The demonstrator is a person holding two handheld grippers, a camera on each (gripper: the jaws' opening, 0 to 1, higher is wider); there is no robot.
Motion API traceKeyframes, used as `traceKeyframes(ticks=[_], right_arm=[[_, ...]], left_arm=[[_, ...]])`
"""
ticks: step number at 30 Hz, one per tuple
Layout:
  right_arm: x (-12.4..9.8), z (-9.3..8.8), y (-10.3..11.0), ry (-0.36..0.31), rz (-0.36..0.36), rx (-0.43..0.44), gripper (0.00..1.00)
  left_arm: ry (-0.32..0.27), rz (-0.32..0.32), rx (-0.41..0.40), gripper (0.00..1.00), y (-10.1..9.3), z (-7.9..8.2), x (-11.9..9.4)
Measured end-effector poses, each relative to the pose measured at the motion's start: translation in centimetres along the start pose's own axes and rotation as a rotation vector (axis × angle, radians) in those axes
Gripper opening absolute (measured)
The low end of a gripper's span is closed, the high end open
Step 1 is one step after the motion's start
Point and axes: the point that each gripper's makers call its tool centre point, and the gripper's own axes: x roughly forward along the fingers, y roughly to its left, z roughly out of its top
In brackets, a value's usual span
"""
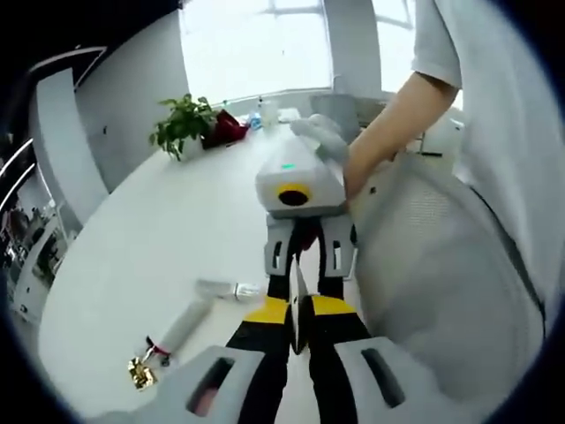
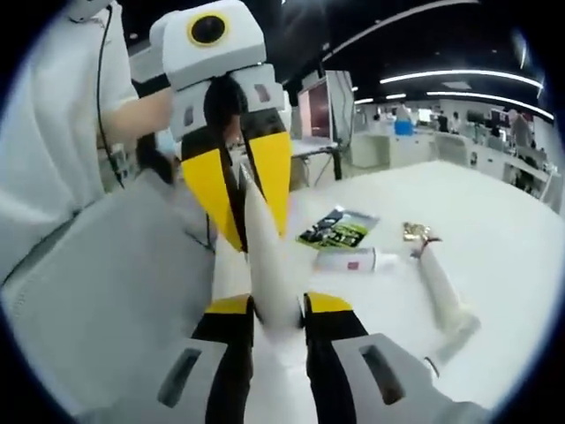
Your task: Arrange the skincare products in the storage area until every visible bottle or jar stands upright without overlapping.
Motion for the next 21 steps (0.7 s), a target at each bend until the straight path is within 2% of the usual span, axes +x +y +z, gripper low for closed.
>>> traceKeyframes(ticks=[6, 21], right_arm=[[0.1, 0.4, -0.7, 0.025, -0.012, -0.05, 0.19], [-0.3, 1.1, -5.4, 0.013, -0.051, -0.07, 0.19]], left_arm=[[-0.009, -0.005, 0.01, 0.12, 0.9, 0.1, 0.2], [-0.023, 0.009, 0.051, 0.13, 5.1, 0.8, 1.4]])
